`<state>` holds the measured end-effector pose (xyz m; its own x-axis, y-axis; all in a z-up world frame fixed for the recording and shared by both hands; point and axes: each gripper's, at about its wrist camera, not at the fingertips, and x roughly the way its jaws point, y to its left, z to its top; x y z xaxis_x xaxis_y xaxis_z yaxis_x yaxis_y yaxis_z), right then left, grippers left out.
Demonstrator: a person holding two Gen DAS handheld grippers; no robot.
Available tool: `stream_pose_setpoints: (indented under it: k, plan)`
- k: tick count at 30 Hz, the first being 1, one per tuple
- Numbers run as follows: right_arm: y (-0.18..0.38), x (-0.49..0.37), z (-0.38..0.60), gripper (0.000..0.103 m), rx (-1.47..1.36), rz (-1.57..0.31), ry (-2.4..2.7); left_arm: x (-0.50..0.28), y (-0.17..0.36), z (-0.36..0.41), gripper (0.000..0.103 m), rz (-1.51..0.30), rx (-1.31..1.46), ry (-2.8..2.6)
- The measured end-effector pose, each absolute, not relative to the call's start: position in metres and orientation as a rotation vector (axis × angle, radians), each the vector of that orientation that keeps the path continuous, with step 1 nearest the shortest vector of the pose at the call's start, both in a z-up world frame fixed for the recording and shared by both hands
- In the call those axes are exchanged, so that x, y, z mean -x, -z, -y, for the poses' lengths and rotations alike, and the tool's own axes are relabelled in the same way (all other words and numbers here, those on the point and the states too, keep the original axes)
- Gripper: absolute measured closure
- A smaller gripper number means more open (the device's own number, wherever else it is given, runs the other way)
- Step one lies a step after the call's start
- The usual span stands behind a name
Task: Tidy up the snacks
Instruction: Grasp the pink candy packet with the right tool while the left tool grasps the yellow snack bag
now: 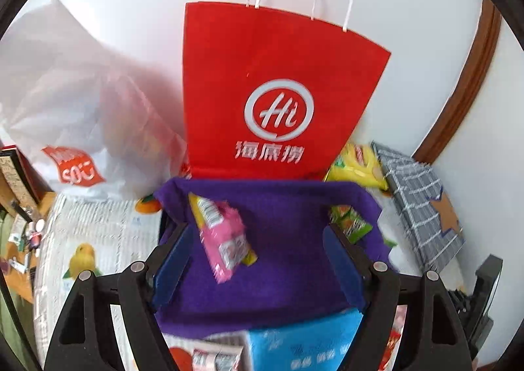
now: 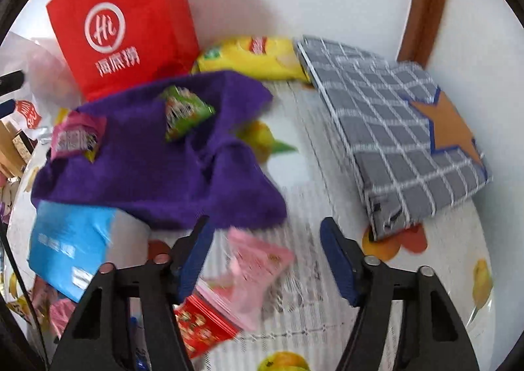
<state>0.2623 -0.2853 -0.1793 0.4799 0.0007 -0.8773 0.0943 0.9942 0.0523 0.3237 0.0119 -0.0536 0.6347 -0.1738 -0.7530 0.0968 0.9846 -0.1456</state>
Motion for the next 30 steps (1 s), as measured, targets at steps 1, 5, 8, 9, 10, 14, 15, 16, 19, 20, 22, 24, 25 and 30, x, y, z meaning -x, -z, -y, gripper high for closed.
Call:
stream_pose_setpoints:
  k: [1,5,8,9,10,14,15,16,19,20,22,24,25,30]
  plan:
    - [0.184,-0.261,0.286,0.039,-0.105,-1.079,0.056,-0.319,0.055,-0.013,0.023,-0.872,0.085,0.144]
    - [0.202,-0.253,0.285,0.039,-0.132,-1.111,0.022,-0.302,0.062,-0.022,0.023,-0.897,0.083,0.112]
    - [0.213,-0.248,0.282,0.04,-0.133,-1.108,0.024,-0.292,0.068,-0.032,0.023,-0.921,0.088,0.086]
    - [0.213,-0.248,0.282,0.044,-0.124,-1.092,0.031,-0.288,0.069,-0.036,0.023,-0.925,0.087,0.073]
    - [0.213,-0.247,0.281,0.048,-0.112,-1.081,0.036,-0.284,0.071,-0.04,0.023,-0.929,0.084,0.059]
    - [0.21,-0.243,0.282,0.067,-0.108,-1.074,0.025,-0.265,0.079,-0.051,0.023,-0.95,0.071,0.024]
    - [0.207,-0.241,0.283,0.068,-0.114,-1.068,0.019,-0.262,0.081,-0.053,0.023,-0.953,0.067,0.02]
    - [0.203,-0.238,0.285,0.068,-0.115,-1.056,0.023,-0.256,0.083,-0.054,0.023,-0.958,0.062,0.016]
    - [0.19,-0.227,0.289,0.068,-0.132,-1.025,0.027,-0.239,0.089,-0.056,0.023,-0.971,0.05,0.017]
    - [0.185,-0.222,0.291,0.068,-0.141,-1.014,0.023,-0.233,0.091,-0.056,0.023,-0.977,0.047,0.018]
    - [0.178,-0.213,0.292,0.068,-0.153,-1.002,0.017,-0.222,0.095,-0.056,0.023,-0.986,0.045,0.023]
    - [0.171,-0.203,0.291,0.068,-0.151,-0.991,0.017,-0.209,0.1,-0.054,0.023,-0.998,0.044,0.031]
    - [0.168,-0.197,0.29,0.068,-0.145,-0.984,0.016,-0.204,0.102,-0.053,0.023,-1.003,0.044,0.034]
    - [0.153,-0.175,0.283,0.068,-0.114,-0.966,0.002,-0.176,0.116,-0.051,0.023,-1.028,0.062,0.067]
